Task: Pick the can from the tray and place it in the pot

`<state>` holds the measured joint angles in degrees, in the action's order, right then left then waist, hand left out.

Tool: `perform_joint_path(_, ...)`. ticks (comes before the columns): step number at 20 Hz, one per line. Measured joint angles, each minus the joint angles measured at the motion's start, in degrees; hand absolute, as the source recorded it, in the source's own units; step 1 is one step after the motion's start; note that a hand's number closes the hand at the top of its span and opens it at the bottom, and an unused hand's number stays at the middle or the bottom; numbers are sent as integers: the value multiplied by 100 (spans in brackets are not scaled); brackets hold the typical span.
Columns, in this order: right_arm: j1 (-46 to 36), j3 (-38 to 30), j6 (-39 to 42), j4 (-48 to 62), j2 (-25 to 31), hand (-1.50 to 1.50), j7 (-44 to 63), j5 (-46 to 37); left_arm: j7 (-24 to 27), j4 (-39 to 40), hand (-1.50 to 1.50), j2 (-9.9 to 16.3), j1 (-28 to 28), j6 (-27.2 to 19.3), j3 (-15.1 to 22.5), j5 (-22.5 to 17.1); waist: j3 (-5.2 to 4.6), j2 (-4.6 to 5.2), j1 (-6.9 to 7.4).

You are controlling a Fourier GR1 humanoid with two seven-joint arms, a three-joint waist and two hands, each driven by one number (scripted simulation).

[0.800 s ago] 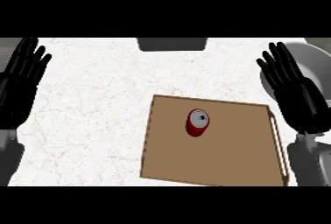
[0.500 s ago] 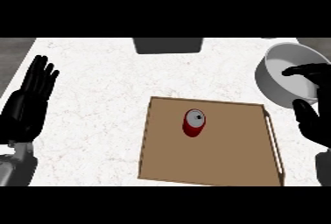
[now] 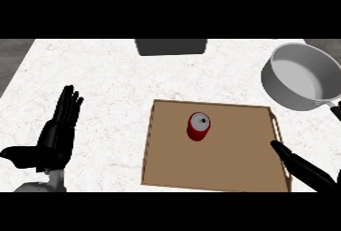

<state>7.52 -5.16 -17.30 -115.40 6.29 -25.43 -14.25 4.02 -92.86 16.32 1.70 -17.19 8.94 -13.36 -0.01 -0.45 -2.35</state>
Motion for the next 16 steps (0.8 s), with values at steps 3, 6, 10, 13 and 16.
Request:
perform_joint_path(3, 817, 778, -426, -373, -323, -150, -551, -612, 215, 96, 0, -181, -88, -40, 130, 118, -2, 8, 58)
perform_joint_path(6, 1463, 1414, -734, -499, -468, -150, -468, -1478, 228, 118, 0, -282, -82, -70, 231, 205, -8, 20, 110)
perform_joint_path(10, 2110, 1858, -590, -668, -404, -150, 323, -2700, 286, 123, 0, -310, -97, -58, 271, 263, -24, 40, 158)
perform_joint_path(13, 2380, 2040, -185, -695, -295, -150, 1073, -3552, 303, 100, 0, -322, -92, -34, 287, 272, -32, 62, 217)
perform_joint_path(16, 2359, 2345, 275, -753, -421, -150, 1990, -4467, 339, 87, 0, -391, -90, -79, 350, 342, -32, 76, 278)
